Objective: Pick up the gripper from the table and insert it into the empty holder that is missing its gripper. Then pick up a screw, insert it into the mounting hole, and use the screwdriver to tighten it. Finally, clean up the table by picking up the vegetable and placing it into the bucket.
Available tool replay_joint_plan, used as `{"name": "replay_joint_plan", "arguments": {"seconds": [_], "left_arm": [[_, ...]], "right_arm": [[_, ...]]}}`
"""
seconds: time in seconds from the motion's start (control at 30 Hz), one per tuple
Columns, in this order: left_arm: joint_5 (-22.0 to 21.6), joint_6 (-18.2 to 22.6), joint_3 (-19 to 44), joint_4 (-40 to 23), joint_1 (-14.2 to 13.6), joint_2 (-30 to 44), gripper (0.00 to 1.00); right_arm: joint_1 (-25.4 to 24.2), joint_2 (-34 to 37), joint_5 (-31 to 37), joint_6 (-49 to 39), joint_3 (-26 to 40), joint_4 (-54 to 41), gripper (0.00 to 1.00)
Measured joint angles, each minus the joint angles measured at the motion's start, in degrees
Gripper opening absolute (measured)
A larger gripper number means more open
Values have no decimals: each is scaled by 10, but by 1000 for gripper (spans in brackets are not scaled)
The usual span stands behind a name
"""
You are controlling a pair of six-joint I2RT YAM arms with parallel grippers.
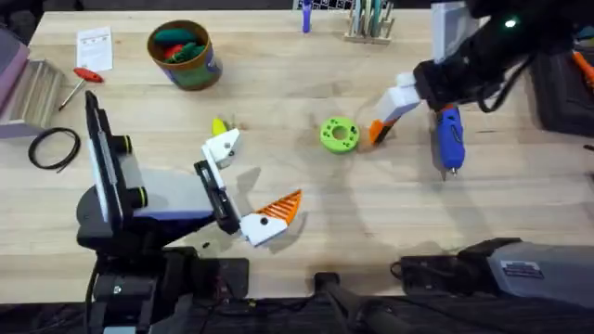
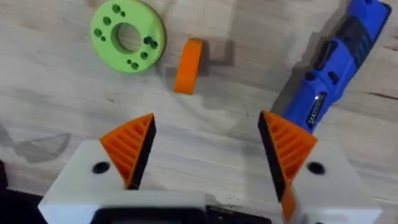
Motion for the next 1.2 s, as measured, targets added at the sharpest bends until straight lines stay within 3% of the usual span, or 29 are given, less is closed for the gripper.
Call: {"name": "replay_joint_plan", "arguments": {"seconds": [0.7, 1.2], "left_arm": [[0, 0, 0, 0, 0, 0, 987], [0, 0, 0, 0, 0, 0, 987]], "right_arm": [[26, 106, 0, 73, 0, 50, 995], [56, 112, 45, 146, -18, 69, 993]]}}
